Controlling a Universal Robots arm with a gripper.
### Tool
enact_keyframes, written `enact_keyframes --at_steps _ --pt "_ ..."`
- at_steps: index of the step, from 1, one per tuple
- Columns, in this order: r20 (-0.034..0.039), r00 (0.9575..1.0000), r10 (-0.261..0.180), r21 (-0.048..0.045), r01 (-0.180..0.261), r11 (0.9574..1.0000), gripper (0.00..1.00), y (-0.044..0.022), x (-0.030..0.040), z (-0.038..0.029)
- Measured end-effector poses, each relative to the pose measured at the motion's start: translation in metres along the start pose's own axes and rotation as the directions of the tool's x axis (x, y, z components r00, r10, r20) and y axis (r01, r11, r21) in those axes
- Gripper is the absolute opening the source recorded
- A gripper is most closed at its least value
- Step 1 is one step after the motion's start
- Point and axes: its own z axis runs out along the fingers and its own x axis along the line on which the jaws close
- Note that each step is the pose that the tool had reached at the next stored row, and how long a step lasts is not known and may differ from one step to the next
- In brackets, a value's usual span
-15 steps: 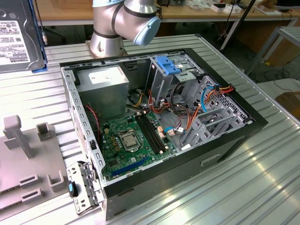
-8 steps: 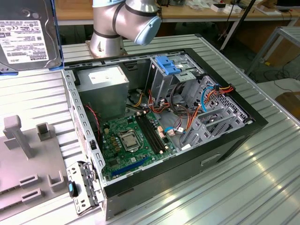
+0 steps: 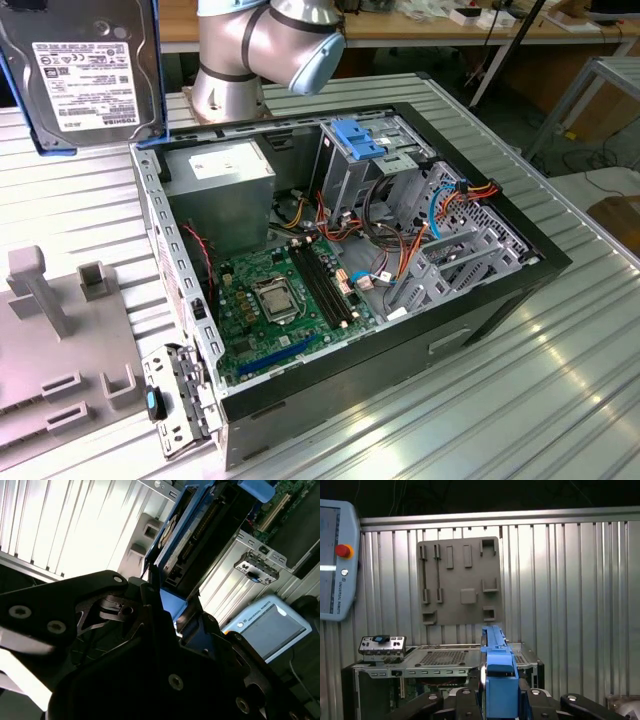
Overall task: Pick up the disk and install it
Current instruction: 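Pick up the disk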
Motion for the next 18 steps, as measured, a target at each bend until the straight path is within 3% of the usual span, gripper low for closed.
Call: enact_keyframes --at_steps 11,15,18 --pt "-0.0002 1.0000 0.007 -0.0003 -0.007 1.0000 0.37 -0.0378 -0.0015 0.0008" --pt "-0.0002 1.0000 0.008 -0.0003 -0.008 1.0000 0.37 -0.0627 -0.0025 0.0013" --pt "-0.0001 1.0000 0.007 -0.0002 -0.007 1.0000 0.37 -0.0772 -0.0031 0.0017"
